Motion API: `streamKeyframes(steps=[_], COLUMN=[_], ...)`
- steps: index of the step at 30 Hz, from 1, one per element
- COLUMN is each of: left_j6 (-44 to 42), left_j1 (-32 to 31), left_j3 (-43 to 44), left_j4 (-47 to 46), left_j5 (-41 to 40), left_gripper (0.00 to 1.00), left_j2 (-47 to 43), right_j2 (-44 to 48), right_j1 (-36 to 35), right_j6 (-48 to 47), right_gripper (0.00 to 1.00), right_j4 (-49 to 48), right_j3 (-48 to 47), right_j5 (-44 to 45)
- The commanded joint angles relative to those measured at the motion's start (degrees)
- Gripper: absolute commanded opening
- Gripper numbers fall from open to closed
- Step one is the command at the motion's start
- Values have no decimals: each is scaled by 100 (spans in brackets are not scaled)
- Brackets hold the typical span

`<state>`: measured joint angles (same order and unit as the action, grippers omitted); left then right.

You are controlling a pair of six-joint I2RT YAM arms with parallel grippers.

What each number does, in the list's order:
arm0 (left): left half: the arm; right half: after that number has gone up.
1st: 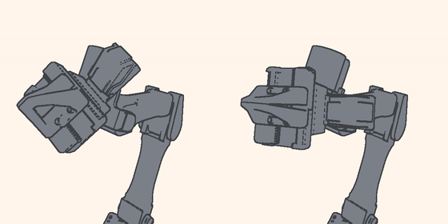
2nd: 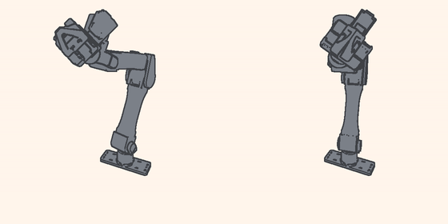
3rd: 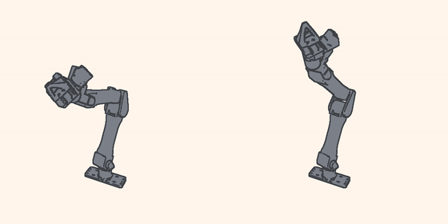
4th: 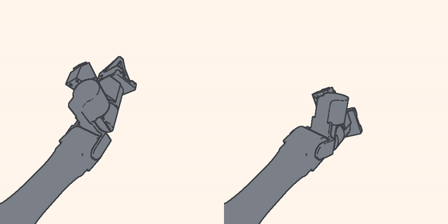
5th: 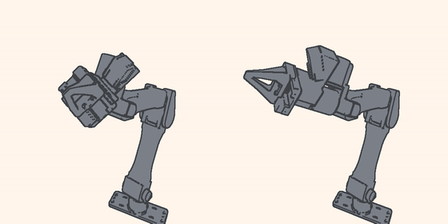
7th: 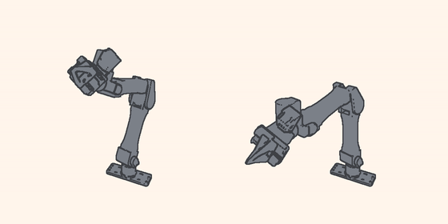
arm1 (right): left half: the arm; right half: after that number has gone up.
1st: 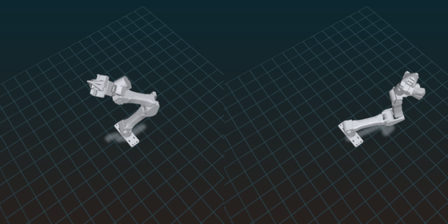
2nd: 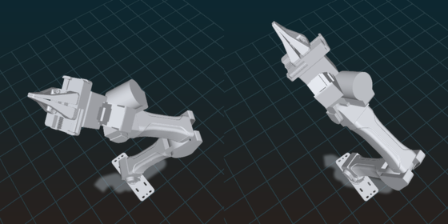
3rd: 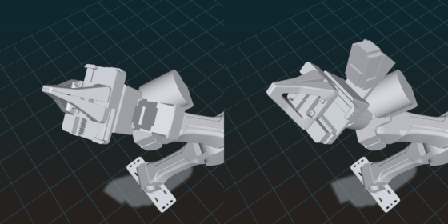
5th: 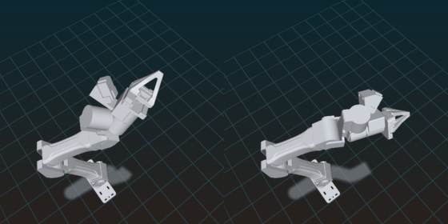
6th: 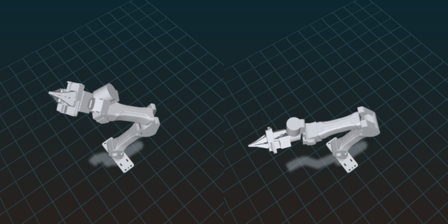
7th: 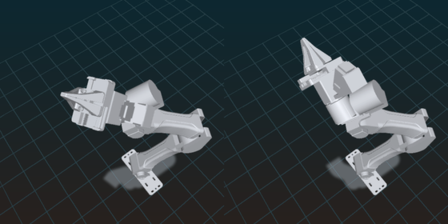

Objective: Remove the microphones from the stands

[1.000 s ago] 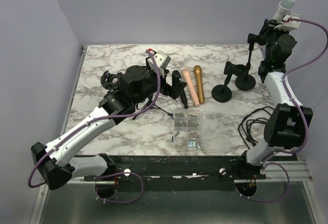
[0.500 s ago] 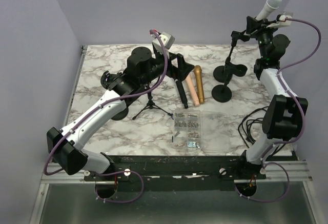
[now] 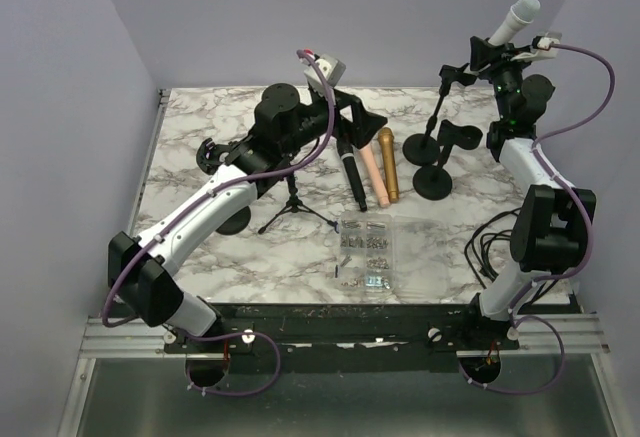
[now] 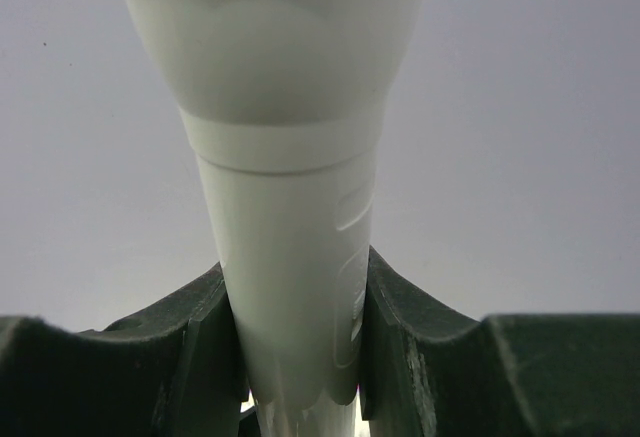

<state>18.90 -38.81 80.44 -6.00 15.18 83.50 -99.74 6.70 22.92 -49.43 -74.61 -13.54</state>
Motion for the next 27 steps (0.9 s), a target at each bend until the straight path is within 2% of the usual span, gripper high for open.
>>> streamKeyframes(steps=[1, 6, 11, 16, 20, 27], left_j6=[-314, -859, -660, -593, -504, -781], left_j1=[31, 88, 272, 257, 231, 87], left_j3=[616, 1314, 2499, 3618, 3913, 4681], left_j4=[-496, -879, -1007, -1118, -1819, -2287], left_j5=[799, 1607, 2054, 2139, 2109, 1923], left_gripper=[98, 98, 98, 98, 98, 98], left_j2=[546, 1325, 2467, 3492, 4065, 4964], right_j2=[269, 303, 423, 574, 668, 825], right_j1=[-13, -16, -12, -18, -19, -17], right_j6=[36, -55, -103, -246, -248, -191], right_gripper=[1, 1, 1, 1, 1, 1], right_j4=[-455, -274, -55, 325, 464, 561], right_j3=[-1, 66, 165, 127, 168, 332], right_j5=[4, -240, -372, -526, -670, -1132])
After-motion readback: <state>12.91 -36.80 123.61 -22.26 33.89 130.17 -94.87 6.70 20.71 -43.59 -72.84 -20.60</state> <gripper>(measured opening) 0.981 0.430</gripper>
